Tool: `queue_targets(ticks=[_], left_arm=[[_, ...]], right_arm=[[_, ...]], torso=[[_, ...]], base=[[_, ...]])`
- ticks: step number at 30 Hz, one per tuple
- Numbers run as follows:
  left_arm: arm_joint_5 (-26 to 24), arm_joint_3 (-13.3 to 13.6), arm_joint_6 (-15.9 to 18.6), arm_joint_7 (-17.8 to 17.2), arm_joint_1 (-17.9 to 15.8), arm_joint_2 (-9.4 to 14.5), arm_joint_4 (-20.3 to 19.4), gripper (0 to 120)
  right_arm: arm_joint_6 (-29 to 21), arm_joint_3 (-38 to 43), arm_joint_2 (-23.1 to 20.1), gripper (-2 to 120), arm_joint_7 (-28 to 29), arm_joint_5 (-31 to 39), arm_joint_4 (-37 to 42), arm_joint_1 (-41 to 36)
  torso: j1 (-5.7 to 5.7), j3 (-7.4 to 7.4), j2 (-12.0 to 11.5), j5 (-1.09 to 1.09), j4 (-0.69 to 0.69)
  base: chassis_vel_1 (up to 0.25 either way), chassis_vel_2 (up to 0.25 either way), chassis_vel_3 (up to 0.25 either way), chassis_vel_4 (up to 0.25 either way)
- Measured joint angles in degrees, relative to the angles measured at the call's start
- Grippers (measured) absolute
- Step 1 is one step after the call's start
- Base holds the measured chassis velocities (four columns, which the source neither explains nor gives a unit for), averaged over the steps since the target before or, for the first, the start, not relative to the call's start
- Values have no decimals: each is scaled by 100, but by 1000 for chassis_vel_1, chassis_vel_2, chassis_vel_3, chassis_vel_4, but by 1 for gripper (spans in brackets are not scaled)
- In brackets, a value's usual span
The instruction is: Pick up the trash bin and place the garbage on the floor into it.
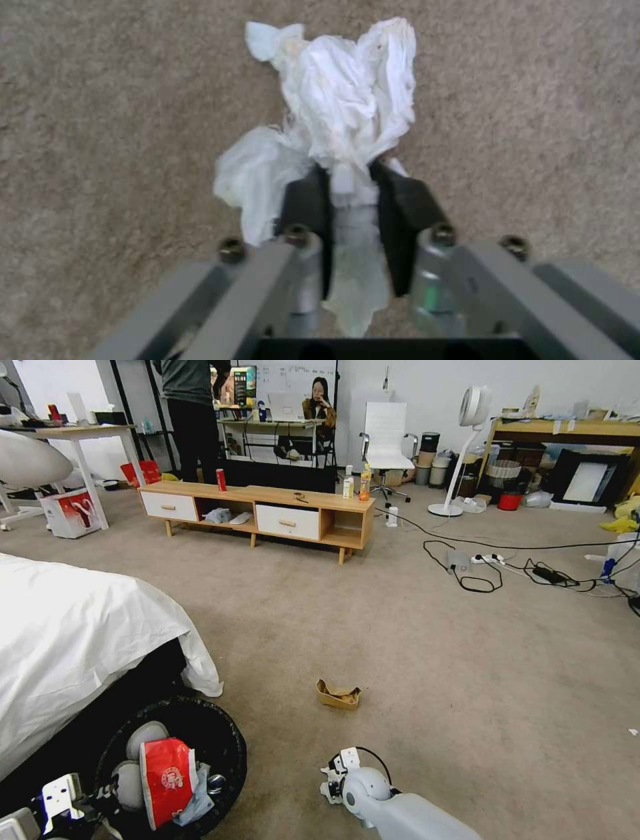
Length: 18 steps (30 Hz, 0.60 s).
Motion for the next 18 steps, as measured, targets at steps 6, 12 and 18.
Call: queue_targets(ticks=[6,12,18], left_arm=[[16,16,0,5,1,-2,0,2],[36,74,0,4,-42,-13,-2,2],[54,147,0,-10,-80,-22,-11,2]], right_arm=[[-12,5,-98,0,24,9,238,-105],[-103,14,-515,0,239,252,1152,-181],[-118,117,-865,0,313,357,1721,-181]], torso=[[0,0,0,3,1],[0,1,0,2,-1],[0,0,0,3,1]], base=[[0,0,0,0],[0,0,0,0],[0,0,0,0]])
